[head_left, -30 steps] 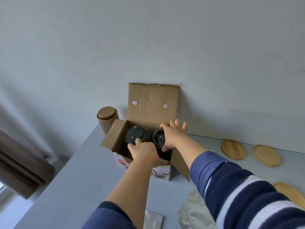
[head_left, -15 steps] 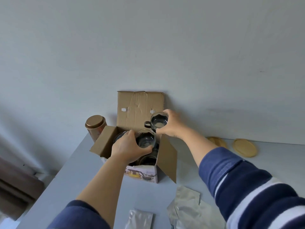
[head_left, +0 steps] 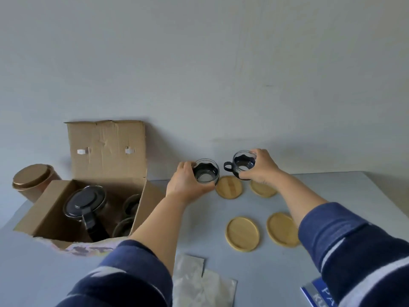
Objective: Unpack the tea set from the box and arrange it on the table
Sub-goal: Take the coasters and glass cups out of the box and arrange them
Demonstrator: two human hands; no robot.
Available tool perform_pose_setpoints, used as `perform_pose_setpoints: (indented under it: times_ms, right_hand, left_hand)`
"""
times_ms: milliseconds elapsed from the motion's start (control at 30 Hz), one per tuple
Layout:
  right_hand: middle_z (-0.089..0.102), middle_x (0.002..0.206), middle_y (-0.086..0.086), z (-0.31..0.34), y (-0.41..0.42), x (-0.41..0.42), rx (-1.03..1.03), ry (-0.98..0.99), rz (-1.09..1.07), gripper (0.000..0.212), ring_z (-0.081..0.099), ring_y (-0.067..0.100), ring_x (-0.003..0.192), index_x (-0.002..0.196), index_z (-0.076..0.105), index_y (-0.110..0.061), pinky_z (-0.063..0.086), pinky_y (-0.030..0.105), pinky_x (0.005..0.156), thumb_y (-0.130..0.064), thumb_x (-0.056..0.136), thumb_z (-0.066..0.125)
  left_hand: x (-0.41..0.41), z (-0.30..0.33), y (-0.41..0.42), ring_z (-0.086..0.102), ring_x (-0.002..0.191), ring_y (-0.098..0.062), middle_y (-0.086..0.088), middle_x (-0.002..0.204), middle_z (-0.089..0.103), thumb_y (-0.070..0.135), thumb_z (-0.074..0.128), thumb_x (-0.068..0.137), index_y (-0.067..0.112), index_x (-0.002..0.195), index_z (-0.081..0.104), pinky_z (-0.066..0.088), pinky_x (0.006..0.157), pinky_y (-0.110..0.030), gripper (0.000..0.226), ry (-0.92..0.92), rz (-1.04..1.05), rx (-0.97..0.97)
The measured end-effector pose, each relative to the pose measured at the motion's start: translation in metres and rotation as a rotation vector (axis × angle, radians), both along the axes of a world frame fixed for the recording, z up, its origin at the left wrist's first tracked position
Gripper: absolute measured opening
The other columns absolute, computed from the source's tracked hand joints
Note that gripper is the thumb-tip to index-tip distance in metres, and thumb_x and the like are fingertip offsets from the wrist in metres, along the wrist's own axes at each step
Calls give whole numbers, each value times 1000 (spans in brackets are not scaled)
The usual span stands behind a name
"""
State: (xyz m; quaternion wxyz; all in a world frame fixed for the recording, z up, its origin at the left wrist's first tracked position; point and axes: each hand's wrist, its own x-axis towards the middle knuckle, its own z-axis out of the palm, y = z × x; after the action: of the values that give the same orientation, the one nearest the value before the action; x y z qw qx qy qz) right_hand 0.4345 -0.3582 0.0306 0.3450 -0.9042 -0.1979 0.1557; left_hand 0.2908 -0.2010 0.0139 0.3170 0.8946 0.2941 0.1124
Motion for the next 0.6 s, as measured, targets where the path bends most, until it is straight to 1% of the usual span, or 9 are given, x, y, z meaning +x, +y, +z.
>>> perform_pose_setpoints:
  times_ms: [33,67,100,167,200,267,367,467,600]
  right_hand:
    - [50,129,5,-10,-10,9,0,18,-23,94,54,18,100,128,48,-11,44,26,83,-40,43,77]
    - [48,127,3,-19,-20,16,2,30,-45,95,53,17,102,130,47,-10,44,26,86,-40,45,78]
    - [45,127,2,-29,-28,23,11,31,-65,96,53,18,107,134,44,-10,44,27,90,-37,49,80]
    - [39,137,2,-46,-41,36,22,28,-93,94,49,21,122,141,36,-13,42,32,101,-30,60,82]
    - [36,141,2,-55,-46,43,25,29,-102,92,46,22,126,143,34,-14,41,33,104,-26,64,81]
    - [34,143,4,-70,-53,57,24,30,-98,91,44,24,129,144,32,-14,41,35,105,-22,67,80]
    - [35,142,6,-90,-60,73,-7,22,-99,95,44,26,128,145,32,-13,42,36,104,-21,64,80]
    - [32,146,3,-103,-63,78,-3,38,-85,97,39,24,132,148,26,-16,39,35,107,-22,67,79]
    - [31,149,1,-111,-64,79,21,38,-70,100,35,24,135,150,21,-20,38,37,109,-24,67,77]
  left_hand:
    - [11,-8,-7,52,118,-15,5,129,46,49,75,67,20,133,44,45,97,-31,79,-5,-6,-33]
    - [21,-17,-14,51,118,-15,4,129,46,47,76,67,19,133,44,44,97,-29,78,-9,-10,-63]
    - [30,-26,-20,51,118,-15,3,129,47,45,77,67,19,132,44,44,97,-28,78,-10,-14,-92]
    - [48,-43,-29,51,118,-16,2,129,47,41,78,68,18,134,44,42,97,-25,78,-5,-18,-135]
    - [56,-51,-32,50,119,-16,1,130,46,40,78,68,18,135,43,40,97,-24,79,1,-21,-149]
    - [72,-64,-35,49,121,-18,0,132,45,37,79,70,17,138,42,39,98,-24,80,12,-23,-167]
    - [90,-78,-34,46,125,-21,-4,134,45,34,78,73,15,140,40,37,101,-26,80,45,-35,-138]
    - [98,-88,-33,46,126,-22,-4,136,45,37,77,73,15,142,38,38,103,-29,82,93,-45,-103]
    - [97,-95,-33,46,127,-22,-2,138,42,41,75,74,19,144,35,40,103,-33,83,127,-52,-72]
